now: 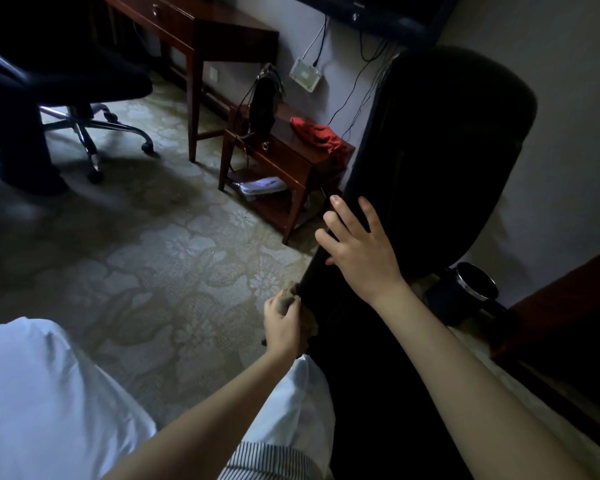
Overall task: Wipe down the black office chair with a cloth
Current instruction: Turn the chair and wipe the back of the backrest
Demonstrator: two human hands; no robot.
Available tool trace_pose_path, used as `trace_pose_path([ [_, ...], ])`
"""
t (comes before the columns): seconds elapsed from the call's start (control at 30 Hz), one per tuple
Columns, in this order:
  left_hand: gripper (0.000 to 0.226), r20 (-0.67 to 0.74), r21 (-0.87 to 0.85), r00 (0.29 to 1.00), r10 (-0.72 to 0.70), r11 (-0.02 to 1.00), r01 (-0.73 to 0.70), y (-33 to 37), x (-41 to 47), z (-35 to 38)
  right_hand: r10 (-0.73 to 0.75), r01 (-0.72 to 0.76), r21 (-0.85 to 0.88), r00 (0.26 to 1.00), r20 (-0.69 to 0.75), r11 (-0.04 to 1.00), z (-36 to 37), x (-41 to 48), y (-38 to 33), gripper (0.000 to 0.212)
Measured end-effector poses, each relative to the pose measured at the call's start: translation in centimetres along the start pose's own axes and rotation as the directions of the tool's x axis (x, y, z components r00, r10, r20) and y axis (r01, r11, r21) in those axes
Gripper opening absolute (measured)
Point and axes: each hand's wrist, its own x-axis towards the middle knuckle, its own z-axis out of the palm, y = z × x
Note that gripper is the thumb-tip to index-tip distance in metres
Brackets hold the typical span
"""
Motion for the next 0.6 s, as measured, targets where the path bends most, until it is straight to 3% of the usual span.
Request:
trace_pose_path([
  [0.07,0.023,0.002,-0.064,0.999,-0.041,0.997,0.041,1.8,-0.5,0.2,0.0,0.0,0.006,1.0,-0.002,1.0,0.2,0.0,0.1,0.055],
  [0.2,0.012,0.013,-0.133,0.995,0.102,0.986,-0.1,6.6,-2.1,1.7,0.019,-0.018,0.032,0.999,-0.027,0.999,0.1,-0.1,0.0,0.045],
  [0.3,0.024,0.034,-0.207,0.979,0.201,0.96,-0.189,7.9,-2.4,2.7,0.026,-0.024,0.035,0.999,-0.048,0.999,0.0,-0.2,-0.1,0.031],
  [0.6,0.03,0.003,-0.01,0.937,0.348,0.937,-0.348,6.8,-2.4,1.8,0.029,-0.029,0.031,0.999,-0.016,0.999,0.0,-0.1,-0.2,0.043],
])
